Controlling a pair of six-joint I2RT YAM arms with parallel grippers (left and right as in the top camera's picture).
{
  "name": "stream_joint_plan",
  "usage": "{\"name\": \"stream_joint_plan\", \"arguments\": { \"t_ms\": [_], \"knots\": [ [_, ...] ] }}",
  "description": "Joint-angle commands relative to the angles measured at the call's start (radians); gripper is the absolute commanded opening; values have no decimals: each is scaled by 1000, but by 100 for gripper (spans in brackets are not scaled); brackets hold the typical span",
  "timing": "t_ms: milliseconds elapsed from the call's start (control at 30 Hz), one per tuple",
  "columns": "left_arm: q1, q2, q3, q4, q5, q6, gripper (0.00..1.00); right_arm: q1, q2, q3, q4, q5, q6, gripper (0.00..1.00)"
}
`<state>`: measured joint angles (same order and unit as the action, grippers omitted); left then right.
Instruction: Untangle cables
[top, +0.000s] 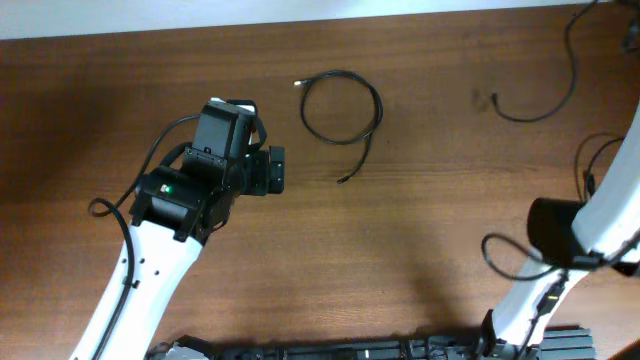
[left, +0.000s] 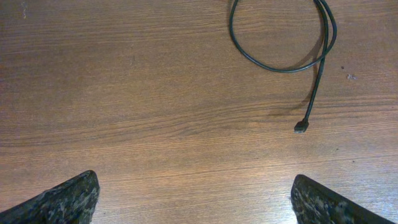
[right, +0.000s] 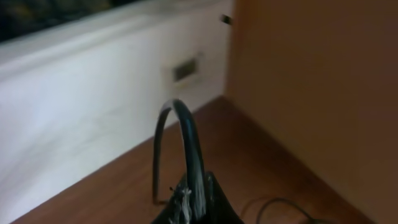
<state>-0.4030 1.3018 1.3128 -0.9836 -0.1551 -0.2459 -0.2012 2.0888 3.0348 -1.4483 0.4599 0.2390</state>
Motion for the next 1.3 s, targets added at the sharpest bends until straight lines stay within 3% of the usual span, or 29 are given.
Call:
{"name": "stream_joint_plan", "arguments": {
  "t_ms": [0, 300, 500, 533, 567, 600, 633, 667, 833, 1067, 1267],
  "knots": [
    [-2, 2, 5, 2, -10, 1, 99, -85, 80, -65, 74, 23, 58, 4],
    [-2, 2, 5, 2, -10, 1, 99, -245, 351, -325, 423, -69, 57, 4],
    [-2, 2, 5, 2, -10, 1, 99, -244, 507, -552, 483, -113, 57, 4],
    [-2, 2, 5, 2, -10, 1, 99, -244, 515, -599, 486, -116, 57, 29],
    [-2, 2, 5, 2, -10, 1, 99, -244, 516, -615, 484, -117, 57, 60],
    [-2, 2, 5, 2, -10, 1, 99, -244, 516, -633, 481, -117, 57, 79],
    [-2, 2, 5, 2, -10, 1, 99, -244, 515, -637, 470, -119, 56, 86],
    [-2, 2, 5, 2, -10, 1, 99, -243, 515, -637, 445, -137, 51, 99],
    [-2, 2, 5, 2, -10, 1, 99, -243, 477, -592, 362, -269, -4, 99],
    [-2, 2, 5, 2, -10, 1, 99, -202, 250, -565, 328, -541, -237, 99],
    [-2, 2, 5, 2, -10, 1, 99, -86, 62, -565, 256, -612, -311, 99]
  ]
}}
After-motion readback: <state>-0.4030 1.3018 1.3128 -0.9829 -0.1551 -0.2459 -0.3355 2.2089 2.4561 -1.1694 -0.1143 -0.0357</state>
